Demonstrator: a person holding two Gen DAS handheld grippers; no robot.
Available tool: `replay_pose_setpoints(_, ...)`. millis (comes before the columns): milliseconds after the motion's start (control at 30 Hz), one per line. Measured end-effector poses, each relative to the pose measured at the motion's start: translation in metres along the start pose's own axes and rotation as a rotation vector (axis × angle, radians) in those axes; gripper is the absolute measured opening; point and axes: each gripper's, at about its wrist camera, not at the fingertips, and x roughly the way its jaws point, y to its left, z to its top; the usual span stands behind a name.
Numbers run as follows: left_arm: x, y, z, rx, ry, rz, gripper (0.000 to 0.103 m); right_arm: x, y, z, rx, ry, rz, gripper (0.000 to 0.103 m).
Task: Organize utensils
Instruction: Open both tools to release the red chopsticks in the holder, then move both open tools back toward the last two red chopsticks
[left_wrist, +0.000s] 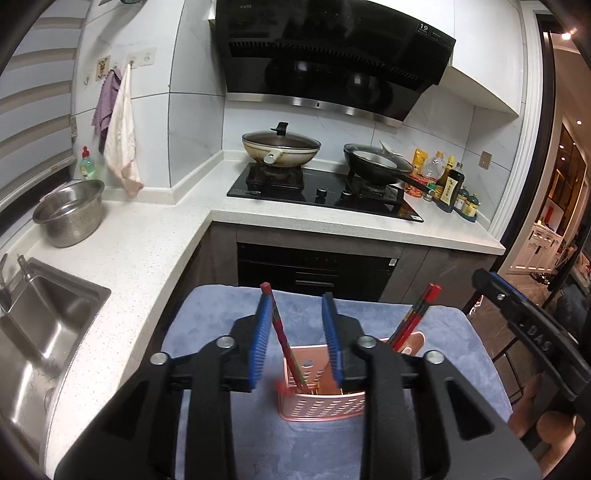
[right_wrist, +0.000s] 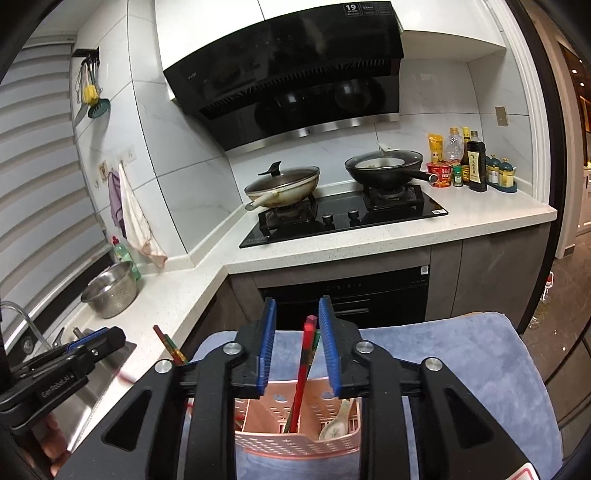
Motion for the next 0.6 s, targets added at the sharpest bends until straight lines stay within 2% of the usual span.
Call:
replay_pose_setpoints(233,-0.014,0.002,-0.009,-0.005,0.009,0.006,0.031,-0.028,0.004,-0.011,-0.020,-0.006,0.005,0.025)
replay_pose_setpoints(300,-0.021,0.003,-0.016,-0.004,0.008,0.010,0.036,-0.038,0.005,-0.020,-0.022,-0.001,0.012,0.025)
replay_pose_setpoints(467,-0.036,0.006,-0.041,-0.005,0.035,0.015,0.036,-0.061,0.002,-0.054,-0.029,0.044,0.014,0.025)
replay_pose_setpoints(533,-0.042,0.009,-0.054,-0.016,0.050,0.020,0.041,-0.072,0.001,-0.073,-0.031,0.071,0.011,0.025)
replay_pose_setpoints(567,-0.046,0.011,-0.064,-0.021,0.059,0.022,0.048,-0.076,0.001,-0.081,-0.035,0.083,0.013,0.025)
replay_pose_setpoints(600,-0.049,0.013,-0.071,-0.022,0.062,0.026,0.051,-0.082,0.001,-0.094,-0.047,0.103,0.008,0.025)
